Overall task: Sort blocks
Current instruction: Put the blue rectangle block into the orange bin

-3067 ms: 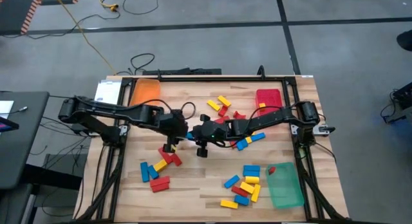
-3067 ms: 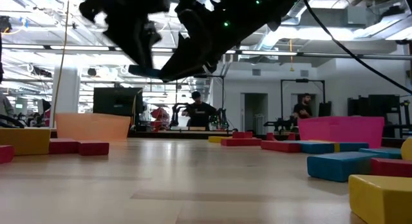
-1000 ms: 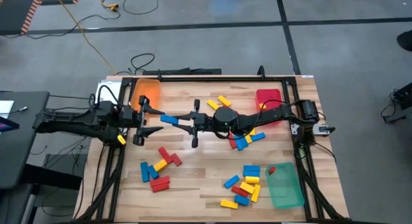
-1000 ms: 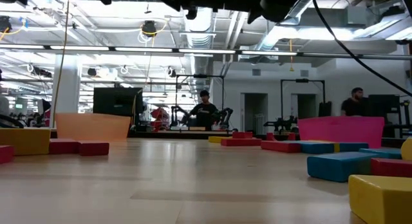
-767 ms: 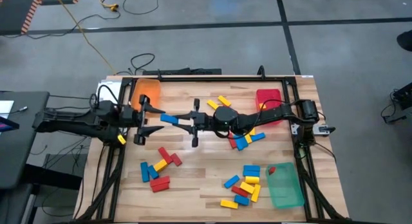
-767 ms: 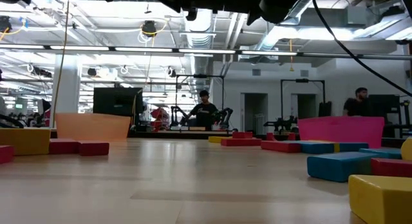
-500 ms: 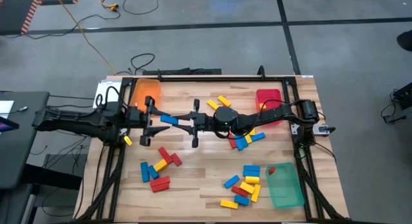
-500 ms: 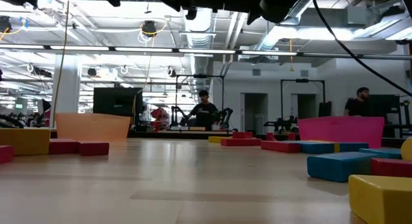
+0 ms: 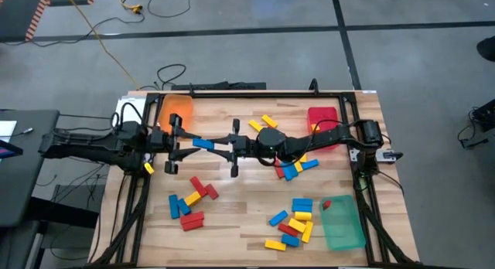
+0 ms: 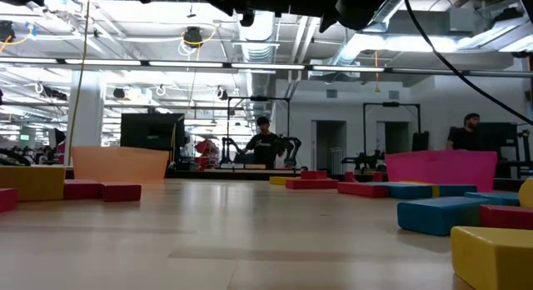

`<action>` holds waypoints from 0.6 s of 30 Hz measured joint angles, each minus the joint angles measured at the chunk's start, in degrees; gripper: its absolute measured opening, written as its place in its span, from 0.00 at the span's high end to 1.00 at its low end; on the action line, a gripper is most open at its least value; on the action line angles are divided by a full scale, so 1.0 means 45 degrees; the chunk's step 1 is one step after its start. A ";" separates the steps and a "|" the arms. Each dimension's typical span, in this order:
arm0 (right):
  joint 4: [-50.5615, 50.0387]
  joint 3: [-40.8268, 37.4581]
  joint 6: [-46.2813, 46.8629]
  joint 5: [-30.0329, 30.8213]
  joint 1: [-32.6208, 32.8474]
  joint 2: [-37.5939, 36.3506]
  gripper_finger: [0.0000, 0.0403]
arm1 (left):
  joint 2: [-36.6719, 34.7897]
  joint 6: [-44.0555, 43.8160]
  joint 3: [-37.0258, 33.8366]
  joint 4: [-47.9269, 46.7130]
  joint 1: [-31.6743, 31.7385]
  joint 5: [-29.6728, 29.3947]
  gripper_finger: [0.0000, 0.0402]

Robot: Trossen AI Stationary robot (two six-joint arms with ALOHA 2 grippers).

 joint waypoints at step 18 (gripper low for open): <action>-0.0010 0.0000 -0.0019 -0.0004 0.0000 0.0000 0.76 | -0.0018 0.0161 -0.0034 -0.0102 0.0000 -0.0293 0.75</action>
